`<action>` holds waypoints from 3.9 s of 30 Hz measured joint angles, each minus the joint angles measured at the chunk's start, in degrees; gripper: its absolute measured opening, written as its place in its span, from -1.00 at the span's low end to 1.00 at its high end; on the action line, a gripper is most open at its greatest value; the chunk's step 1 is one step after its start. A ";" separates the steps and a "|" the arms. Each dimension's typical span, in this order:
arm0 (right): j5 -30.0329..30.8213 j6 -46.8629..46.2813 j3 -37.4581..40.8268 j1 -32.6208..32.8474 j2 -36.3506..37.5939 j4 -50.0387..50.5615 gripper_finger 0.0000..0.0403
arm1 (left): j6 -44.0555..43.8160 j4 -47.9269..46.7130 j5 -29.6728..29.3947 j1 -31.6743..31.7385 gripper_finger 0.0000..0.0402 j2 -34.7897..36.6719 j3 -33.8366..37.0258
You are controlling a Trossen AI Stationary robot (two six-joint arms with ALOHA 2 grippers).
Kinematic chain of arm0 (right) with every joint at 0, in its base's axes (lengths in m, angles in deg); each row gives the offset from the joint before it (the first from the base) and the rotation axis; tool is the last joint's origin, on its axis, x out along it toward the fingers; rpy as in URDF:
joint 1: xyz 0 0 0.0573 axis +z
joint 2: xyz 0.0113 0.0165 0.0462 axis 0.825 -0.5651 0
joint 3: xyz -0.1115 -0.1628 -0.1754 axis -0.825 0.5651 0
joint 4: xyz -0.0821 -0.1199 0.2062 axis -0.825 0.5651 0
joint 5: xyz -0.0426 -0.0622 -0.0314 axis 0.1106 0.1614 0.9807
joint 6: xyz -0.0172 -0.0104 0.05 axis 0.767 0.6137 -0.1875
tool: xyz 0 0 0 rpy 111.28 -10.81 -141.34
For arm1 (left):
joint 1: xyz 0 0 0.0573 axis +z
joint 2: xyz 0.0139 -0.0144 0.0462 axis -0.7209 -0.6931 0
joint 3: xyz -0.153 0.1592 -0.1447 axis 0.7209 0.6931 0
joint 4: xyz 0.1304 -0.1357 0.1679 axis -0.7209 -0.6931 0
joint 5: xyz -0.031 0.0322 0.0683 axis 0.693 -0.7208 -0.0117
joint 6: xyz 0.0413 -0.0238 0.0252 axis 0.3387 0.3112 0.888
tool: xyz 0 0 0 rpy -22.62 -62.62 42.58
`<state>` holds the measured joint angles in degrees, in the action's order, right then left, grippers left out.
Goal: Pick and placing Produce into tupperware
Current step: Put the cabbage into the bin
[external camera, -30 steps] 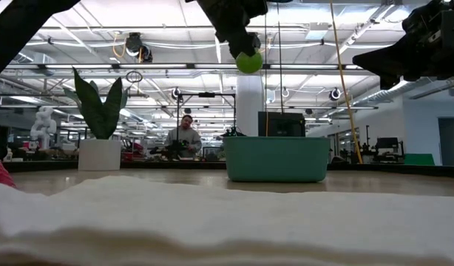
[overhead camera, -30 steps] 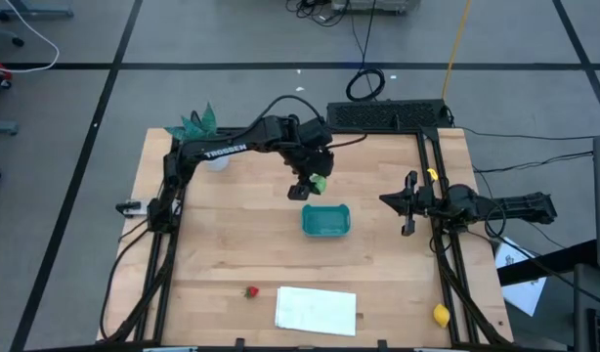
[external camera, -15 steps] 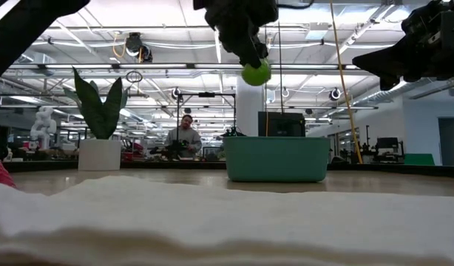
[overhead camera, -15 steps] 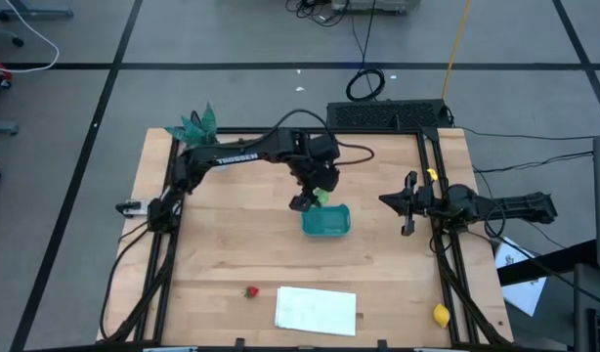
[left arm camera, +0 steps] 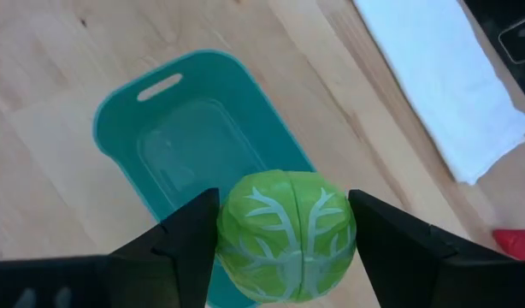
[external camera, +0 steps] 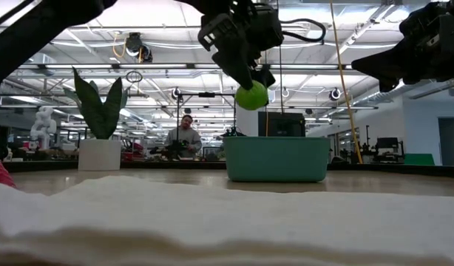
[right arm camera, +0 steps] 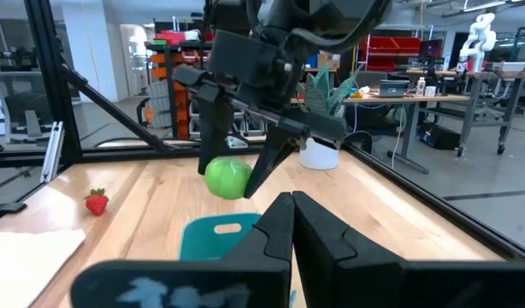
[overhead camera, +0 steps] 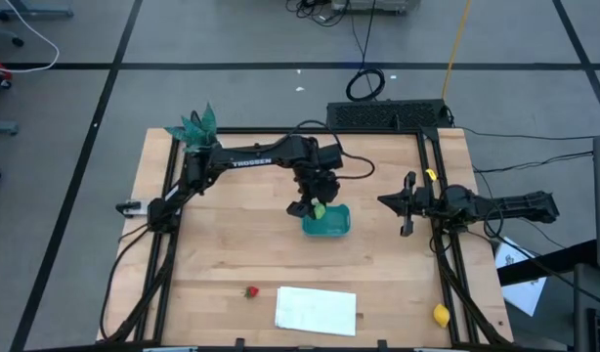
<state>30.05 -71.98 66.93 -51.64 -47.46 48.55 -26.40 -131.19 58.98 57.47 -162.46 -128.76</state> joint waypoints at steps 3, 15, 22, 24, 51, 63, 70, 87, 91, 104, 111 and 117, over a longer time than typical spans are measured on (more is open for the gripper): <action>0.01 0.07 0.00 0.00 -0.27 0.09 -1.00 | 1.45 1.04 0.11 -0.02 0.18 -0.54 -0.02; 0.01 0.22 0.00 0.00 -0.71 0.04 -1.00 | 8.95 5.54 -0.18 -0.26 0.18 -1.92 1.42; 0.02 0.22 0.02 0.00 -0.74 0.07 -1.00 | 12.95 6.64 -0.59 -0.26 0.18 -1.89 1.42; 0.00 0.22 0.01 0.00 -0.81 0.12 -1.00 | 13.84 7.03 -0.58 -0.26 0.18 -1.89 1.42; 0.00 -0.63 0.00 0.00 -1.35 0.02 -1.00 | 14.81 6.87 1.24 -0.12 0.18 -4.56 2.17; 0.02 -0.66 0.00 0.00 -1.35 0.02 -1.00 | 14.26 7.20 -0.78 -0.16 0.18 -4.77 6.60; 0.02 -0.66 0.00 0.00 -1.35 0.04 -1.00 | 17.00 8.34 -5.19 -0.55 0.18 -4.76 6.58; 0.02 -0.85 0.00 0.00 -1.35 0.03 -1.00 | 16.30 10.89 -3.16 -0.78 0.18 -4.67 9.77; 0.02 -0.85 0.01 0.01 -1.35 0.03 -1.00 | 16.18 11.71 -3.16 -0.76 0.18 -4.67 10.28; 0.02 -0.85 0.00 0.01 -1.35 0.02 -1.00 | 15.86 13.57 -3.11 -0.77 0.18 -4.67 10.83; 0.02 -0.85 0.00 0.00 -1.35 0.00 -1.00 | 13.83 15.07 -3.09 -0.55 0.18 -4.67 12.77; 0.02 -0.87 0.00 0.02 -1.35 0.00 -1.00 | 14.02 16.24 -3.14 -0.45 0.18 -4.71 14.18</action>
<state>30.07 -72.85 66.93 -51.62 -48.81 48.55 -12.38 -114.96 55.84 57.02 -167.17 -114.58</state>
